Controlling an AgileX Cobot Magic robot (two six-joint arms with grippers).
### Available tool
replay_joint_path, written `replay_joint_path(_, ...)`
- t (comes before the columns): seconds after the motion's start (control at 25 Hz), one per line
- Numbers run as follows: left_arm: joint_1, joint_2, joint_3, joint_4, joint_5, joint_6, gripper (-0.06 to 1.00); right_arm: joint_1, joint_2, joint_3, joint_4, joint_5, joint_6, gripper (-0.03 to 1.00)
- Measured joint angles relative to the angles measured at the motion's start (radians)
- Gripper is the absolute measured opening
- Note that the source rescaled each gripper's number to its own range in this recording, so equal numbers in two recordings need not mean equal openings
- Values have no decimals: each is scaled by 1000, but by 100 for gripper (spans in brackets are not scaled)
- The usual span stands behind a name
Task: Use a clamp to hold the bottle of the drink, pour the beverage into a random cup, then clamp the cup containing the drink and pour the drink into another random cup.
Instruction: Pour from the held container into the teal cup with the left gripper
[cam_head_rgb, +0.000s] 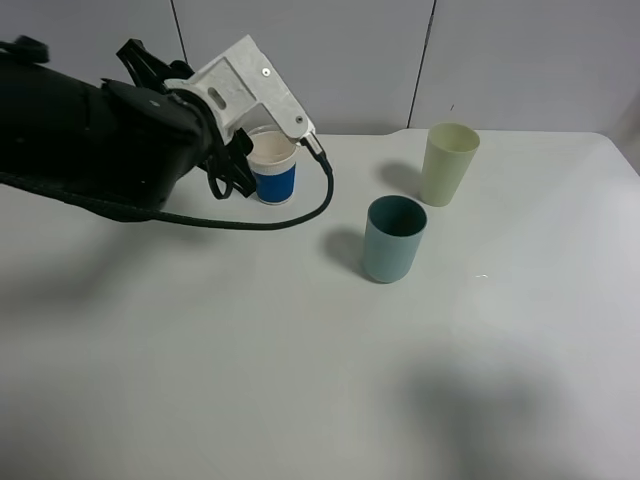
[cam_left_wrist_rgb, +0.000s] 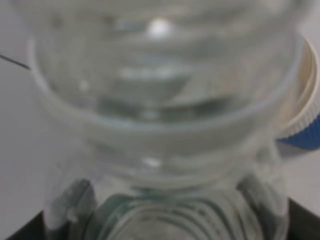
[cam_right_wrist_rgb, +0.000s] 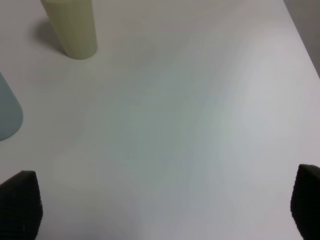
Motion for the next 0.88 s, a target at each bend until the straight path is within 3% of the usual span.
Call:
replay_joint_path(0.48, -114, 183, -154, -21, -107, 123, 9, 0, 0, 0, 0, 0, 0, 100)
replay_joint_path(0.88, -178, 343, -260, -22, -98, 210, 9, 0, 0, 0, -10, 0, 20, 100)
